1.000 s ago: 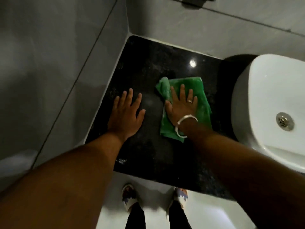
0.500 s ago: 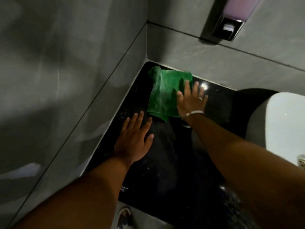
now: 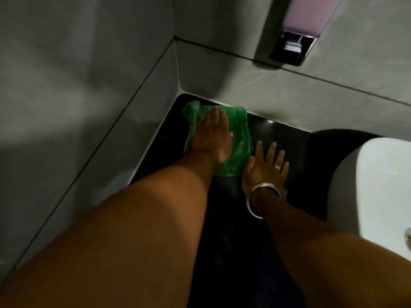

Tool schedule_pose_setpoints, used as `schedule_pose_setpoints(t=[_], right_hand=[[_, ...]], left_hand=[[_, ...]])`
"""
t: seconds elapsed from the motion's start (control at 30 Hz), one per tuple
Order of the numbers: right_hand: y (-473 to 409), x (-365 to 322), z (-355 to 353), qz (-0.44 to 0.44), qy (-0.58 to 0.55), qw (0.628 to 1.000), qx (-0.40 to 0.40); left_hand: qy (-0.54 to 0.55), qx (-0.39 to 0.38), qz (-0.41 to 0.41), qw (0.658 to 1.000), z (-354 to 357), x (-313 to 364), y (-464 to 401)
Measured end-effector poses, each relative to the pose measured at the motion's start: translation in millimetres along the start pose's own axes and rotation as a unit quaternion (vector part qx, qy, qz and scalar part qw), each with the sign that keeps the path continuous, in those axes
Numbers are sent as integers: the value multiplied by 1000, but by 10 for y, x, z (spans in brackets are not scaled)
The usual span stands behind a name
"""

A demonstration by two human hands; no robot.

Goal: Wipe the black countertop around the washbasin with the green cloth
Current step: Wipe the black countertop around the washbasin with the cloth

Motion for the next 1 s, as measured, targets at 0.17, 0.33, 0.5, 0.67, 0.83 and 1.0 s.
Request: schedule_pose_setpoints(t=[0.17,0.33,0.5,0.67,0.83,1.0], right_hand=[[-44,30,66,0,3,1000,24],[-14,11,30,5,19,1000,16],[22,-31,-12,7,9,1000,4],[48,-17,-10,7,6,1000,-3],[38,-2,48,-3,3,1000,12],[-1,44,78,-1,22,1000,18]], left_hand=[[-31,5,-91,995,287,-53,-438],[-61,-35,-59,996,151,-178,-529],[-88,-7,-73,993,-93,-831,175],[-79,38,-90,992,292,-356,1609],[-111,9,-27,993,217,-435,1086],[-66,2,-80,995,7,-565,-233]])
Point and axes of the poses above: each hand's wrist, its own y-axis away from the middle knuckle, its own z-axis out of the palm, x = y × z, the point moved 3 cm from there along -y, towards the middle knuckle, and after that the axes turned 12 degrees about z, right-handed, at the moved point
